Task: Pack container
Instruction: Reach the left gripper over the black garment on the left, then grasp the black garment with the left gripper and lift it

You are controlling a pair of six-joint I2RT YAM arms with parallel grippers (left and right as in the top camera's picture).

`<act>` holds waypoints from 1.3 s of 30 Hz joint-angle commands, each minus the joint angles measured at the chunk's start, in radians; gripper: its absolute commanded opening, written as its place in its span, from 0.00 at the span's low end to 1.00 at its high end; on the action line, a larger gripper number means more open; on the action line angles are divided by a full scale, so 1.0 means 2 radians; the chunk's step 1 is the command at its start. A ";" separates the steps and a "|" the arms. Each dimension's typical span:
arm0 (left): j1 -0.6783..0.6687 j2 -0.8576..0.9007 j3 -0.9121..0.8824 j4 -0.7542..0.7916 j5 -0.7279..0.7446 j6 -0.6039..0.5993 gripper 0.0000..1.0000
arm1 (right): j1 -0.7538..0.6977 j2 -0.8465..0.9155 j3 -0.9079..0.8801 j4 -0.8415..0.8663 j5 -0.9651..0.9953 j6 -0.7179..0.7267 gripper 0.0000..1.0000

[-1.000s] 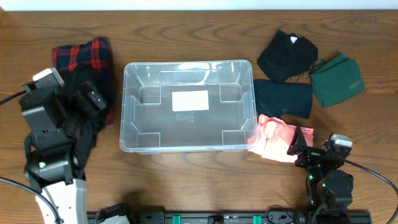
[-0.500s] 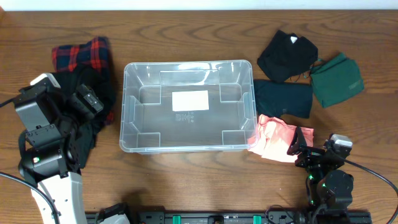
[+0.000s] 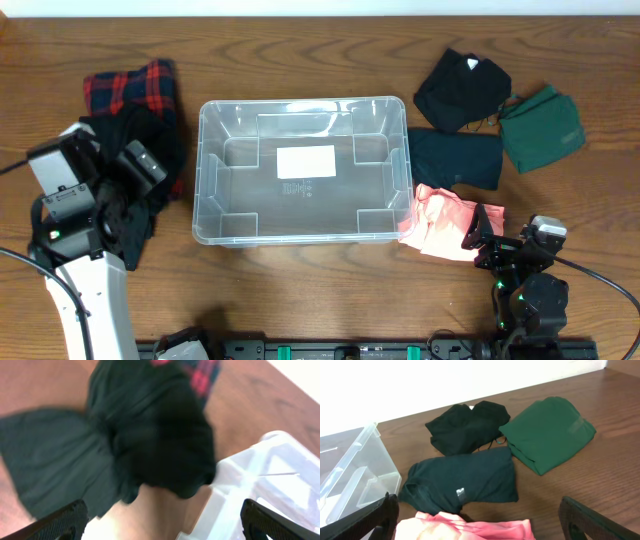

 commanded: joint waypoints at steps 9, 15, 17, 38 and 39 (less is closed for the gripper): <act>0.156 0.006 0.009 -0.096 -0.023 -0.038 0.98 | -0.004 -0.001 -0.002 0.000 -0.002 0.005 0.99; 0.233 0.005 0.001 -0.149 0.028 -0.064 0.98 | -0.004 -0.001 -0.002 0.000 -0.002 0.005 0.99; 0.252 0.005 -0.017 -0.146 0.051 -0.064 0.98 | -0.004 -0.001 -0.002 0.000 -0.002 0.005 0.99; 0.392 0.006 -0.294 0.227 0.169 -0.135 0.98 | -0.004 -0.001 -0.002 0.000 -0.002 0.005 0.99; 0.392 0.006 -0.300 0.238 0.167 -0.135 0.98 | -0.004 -0.001 -0.002 0.000 -0.002 0.005 0.99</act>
